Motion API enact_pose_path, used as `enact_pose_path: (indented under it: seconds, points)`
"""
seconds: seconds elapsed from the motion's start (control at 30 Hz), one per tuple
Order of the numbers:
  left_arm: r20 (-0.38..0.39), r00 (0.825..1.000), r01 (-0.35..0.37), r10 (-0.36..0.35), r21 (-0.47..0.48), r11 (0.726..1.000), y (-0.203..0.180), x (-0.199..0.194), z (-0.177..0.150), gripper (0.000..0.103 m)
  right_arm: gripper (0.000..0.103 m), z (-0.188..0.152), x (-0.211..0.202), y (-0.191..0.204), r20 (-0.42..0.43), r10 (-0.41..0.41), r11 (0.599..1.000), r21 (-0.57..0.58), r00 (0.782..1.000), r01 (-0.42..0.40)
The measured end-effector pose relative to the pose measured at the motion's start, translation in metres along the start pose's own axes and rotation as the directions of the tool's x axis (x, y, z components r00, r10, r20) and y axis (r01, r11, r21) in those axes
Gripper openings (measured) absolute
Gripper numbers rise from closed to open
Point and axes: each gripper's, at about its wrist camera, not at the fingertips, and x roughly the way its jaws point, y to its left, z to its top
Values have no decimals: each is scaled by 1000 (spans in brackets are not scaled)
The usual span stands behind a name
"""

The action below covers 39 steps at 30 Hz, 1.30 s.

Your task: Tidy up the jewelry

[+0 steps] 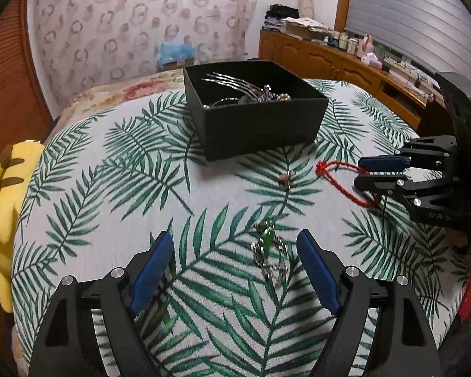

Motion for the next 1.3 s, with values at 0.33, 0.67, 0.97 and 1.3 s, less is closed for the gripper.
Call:
enact_pose_path:
  seconds: [0.33, 0.67, 0.97, 1.3]
  points:
    - [7, 1000, 0, 1, -31, 1000, -5, -5, -11, 78, 28, -1, 2, -3, 3, -2, 1000, 0, 1000, 2]
    - [-4, 1000, 3, -3, -21, 1000, -8, 0, -10, 78, 28, -2, 1, -2, 2, -2, 1000, 0, 1000, 2]
    - [6, 1000, 10, -10, -56, 998, -5, 0, -4, 57, 28, -2, 2, -1, 1, -1, 1000, 1, 1000, 1]
    - [10, 1000, -3, 3, -53, 999, -5, 7, 2, 8, 28, -2, 1, -2, 2, 0, 1000, 2, 1000, 0]
